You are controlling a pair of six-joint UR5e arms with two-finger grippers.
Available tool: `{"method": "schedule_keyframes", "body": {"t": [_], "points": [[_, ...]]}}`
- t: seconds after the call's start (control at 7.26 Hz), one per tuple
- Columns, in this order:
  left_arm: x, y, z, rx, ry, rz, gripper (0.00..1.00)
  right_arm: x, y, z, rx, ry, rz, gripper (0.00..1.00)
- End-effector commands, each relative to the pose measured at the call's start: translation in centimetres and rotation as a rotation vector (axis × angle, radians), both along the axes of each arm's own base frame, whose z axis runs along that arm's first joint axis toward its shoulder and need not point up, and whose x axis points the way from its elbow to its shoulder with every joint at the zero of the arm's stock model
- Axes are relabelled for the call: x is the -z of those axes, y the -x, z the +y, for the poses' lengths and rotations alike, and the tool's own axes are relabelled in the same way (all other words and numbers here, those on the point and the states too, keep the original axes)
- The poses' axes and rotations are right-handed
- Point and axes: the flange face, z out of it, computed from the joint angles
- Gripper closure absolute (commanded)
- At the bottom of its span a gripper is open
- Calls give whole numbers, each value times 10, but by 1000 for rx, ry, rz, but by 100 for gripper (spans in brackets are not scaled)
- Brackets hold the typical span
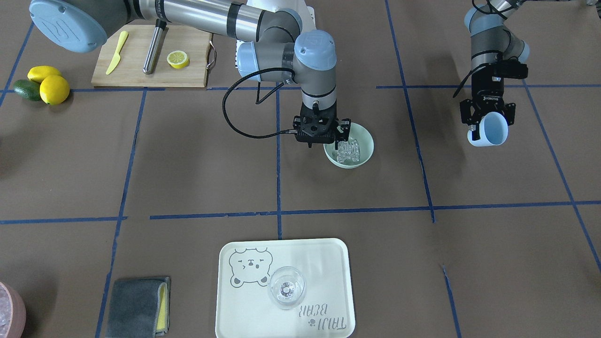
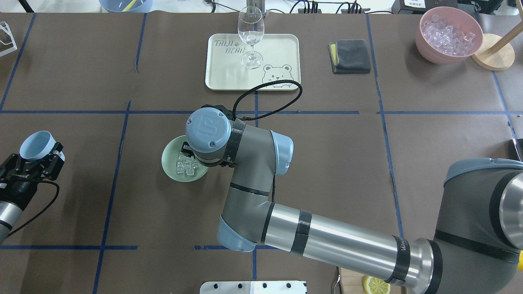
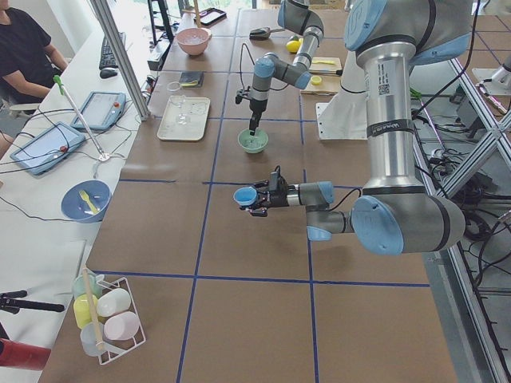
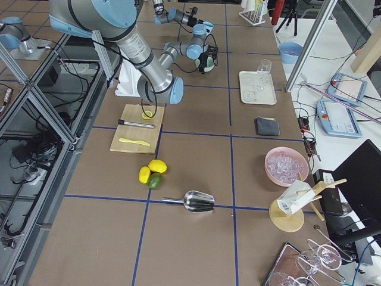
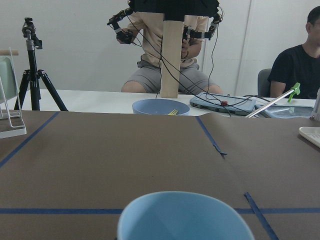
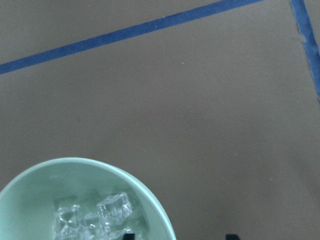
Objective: Pour ice into bowl
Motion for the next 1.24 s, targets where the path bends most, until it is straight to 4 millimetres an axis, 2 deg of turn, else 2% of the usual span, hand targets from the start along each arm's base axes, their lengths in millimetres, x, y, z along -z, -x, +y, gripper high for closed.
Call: {"method": "schedule_keyframes", "body": {"t": [0.0, 0.14, 0.28, 0.41, 0.69, 0.83, 1.1], "points": [[-1, 1, -1, 4, 0, -3, 100, 2, 3, 4, -4, -4, 0, 100], [-4, 2, -1, 9, 1, -11, 100, 5, 2, 3, -5, -15, -22, 100], [-19, -2, -3, 48, -5, -43, 100, 13, -4, -1, -11, -28, -58, 100], [-24, -14, -9, 92, -18, -54, 100, 25, -16, -9, -16, -36, -98, 100], [-24, -12, -11, 162, -40, -58, 100, 43, -53, -34, -7, -10, -145, 100], [-27, -14, -11, 167, -41, -61, 100, 49, -85, -49, -13, 6, -150, 100], [-25, -22, -13, 167, -42, -55, 100, 29, -174, -52, -22, 10, -162, 100]]}}
